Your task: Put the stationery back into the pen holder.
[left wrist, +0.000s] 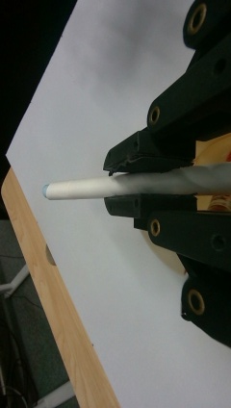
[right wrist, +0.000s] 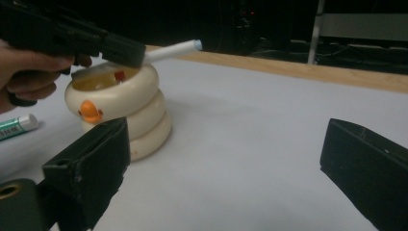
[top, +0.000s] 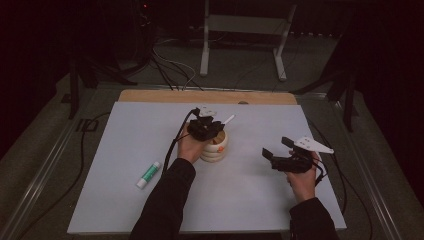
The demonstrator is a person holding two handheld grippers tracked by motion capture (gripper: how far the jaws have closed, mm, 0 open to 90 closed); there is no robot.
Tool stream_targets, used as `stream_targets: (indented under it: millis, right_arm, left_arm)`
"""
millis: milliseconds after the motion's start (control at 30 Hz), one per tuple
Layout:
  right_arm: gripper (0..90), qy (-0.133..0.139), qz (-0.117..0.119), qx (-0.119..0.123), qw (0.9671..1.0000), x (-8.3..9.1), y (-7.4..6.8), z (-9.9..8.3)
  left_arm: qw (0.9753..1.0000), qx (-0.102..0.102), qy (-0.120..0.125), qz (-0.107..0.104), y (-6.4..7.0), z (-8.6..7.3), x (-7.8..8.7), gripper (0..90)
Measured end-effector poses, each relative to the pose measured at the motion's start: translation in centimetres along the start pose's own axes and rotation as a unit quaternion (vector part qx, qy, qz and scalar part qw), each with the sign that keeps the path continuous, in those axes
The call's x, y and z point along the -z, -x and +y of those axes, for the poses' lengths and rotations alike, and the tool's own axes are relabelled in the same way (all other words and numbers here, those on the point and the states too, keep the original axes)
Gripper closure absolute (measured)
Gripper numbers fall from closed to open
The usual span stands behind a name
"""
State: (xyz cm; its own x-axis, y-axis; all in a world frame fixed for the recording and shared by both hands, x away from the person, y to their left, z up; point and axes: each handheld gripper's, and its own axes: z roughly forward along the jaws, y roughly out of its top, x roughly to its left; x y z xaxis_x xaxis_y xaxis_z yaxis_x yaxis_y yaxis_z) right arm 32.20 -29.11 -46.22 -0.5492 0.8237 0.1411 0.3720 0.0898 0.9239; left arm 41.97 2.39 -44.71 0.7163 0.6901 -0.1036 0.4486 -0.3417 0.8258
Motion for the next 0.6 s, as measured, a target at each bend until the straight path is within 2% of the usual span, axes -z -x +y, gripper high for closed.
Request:
stream_targets:
  millis: [200, 267, 333, 367, 400, 433, 533, 567, 600]
  right_arm:
    - [24.4, -0.013, -0.025, 0.008, 0.9996, -3.3, -0.6, 1.3]
    - [30.5, -0.020, -0.024, 0.010, 0.9994, -4.5, -0.9, 1.5]
    - [30.5, -0.023, -0.028, 0.010, 0.9993, -5.1, -1.1, 1.6]
    - [34.2, -0.023, -0.028, 0.010, 0.9993, -5.1, -1.1, 1.6]
    - [44.6, -0.030, -0.029, 0.013, 0.9991, -6.7, -1.4, 1.9]
    - [48.4, -0.032, -0.030, 0.013, 0.9989, -7.4, -1.4, 1.9]
    - [52.1, -0.036, -0.027, 0.010, 0.9989, -7.8, -1.5, 2.0]
    - [52.1, -0.042, -0.023, 0.011, 0.9988, -8.7, -1.5, 2.0]
    - [55.8, -0.042, -0.023, 0.011, 0.9988, -8.7, -1.5, 2.0]
  left_arm:
    - [1.0000, 0.000, 0.003, -0.002, 0.0, -0.1, 0.0, 79.1]
    - [1.0000, 0.000, 0.005, -0.005, -0.1, -0.1, -0.1, 79.1]
    - [1.0000, 0.000, 0.005, -0.005, -0.1, -0.1, -0.1, 79.1]
    - [1.0000, 0.000, 0.007, -0.006, -0.2, -0.1, -0.1, 79.1]
    - [0.9999, 0.000, 0.008, -0.007, -0.2, -0.1, -0.2, 79.1]
    - [0.9999, 0.000, 0.008, -0.007, -0.2, -0.1, -0.1, 79.1]
    - [0.9999, -0.001, 0.007, -0.008, -0.2, -0.1, -0.1, 79.0]
    - [0.9999, -0.001, 0.007, -0.008, -0.2, -0.1, -0.1, 79.0]
    - [0.9999, -0.001, 0.007, -0.009, -0.2, -0.1, -0.1, 79.0]
